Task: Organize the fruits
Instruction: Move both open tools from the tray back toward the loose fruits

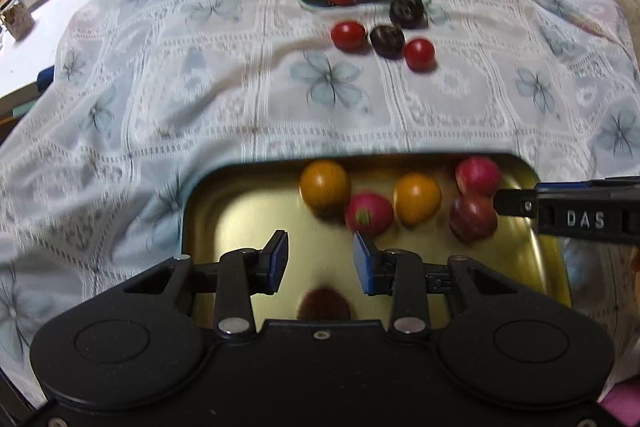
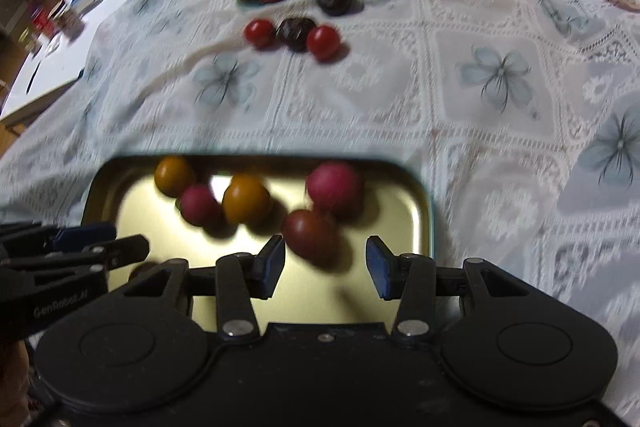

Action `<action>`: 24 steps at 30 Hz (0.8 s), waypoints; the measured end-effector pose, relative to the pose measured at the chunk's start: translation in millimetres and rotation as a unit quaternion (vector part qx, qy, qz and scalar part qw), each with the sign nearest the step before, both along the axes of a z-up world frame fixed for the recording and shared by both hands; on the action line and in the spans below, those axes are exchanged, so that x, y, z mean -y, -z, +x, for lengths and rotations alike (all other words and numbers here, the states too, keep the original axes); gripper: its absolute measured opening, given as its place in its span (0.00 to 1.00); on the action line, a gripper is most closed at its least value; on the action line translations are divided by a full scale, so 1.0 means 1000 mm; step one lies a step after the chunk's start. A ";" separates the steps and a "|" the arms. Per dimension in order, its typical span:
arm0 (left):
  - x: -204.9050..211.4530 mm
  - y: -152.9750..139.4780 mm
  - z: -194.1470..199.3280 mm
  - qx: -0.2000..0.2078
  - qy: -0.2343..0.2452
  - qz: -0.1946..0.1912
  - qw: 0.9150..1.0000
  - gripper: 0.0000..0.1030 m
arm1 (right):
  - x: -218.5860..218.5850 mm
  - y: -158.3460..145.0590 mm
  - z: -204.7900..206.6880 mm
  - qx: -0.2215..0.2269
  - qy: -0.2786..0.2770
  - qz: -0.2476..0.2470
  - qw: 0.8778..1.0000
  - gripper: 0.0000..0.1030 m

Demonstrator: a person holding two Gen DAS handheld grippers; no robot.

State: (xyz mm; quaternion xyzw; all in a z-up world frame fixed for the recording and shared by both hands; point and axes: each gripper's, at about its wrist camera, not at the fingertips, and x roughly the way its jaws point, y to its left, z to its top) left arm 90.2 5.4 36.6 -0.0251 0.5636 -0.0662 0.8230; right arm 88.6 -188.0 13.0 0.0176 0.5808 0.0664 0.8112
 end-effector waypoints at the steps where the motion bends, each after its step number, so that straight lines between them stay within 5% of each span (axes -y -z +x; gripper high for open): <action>1: -0.001 -0.002 0.005 0.003 -0.004 0.000 1.000 0.43 | 0.001 -0.002 0.007 0.002 0.005 0.000 1.000 0.46; 9: -0.006 -0.004 0.049 0.012 -0.034 0.014 0.999 0.43 | -0.010 -0.011 0.070 0.032 0.021 -0.001 0.999 0.47; 24: -0.013 0.017 0.088 -0.002 -0.067 0.026 0.997 0.43 | -0.038 0.030 0.145 0.024 0.026 -0.036 0.999 0.47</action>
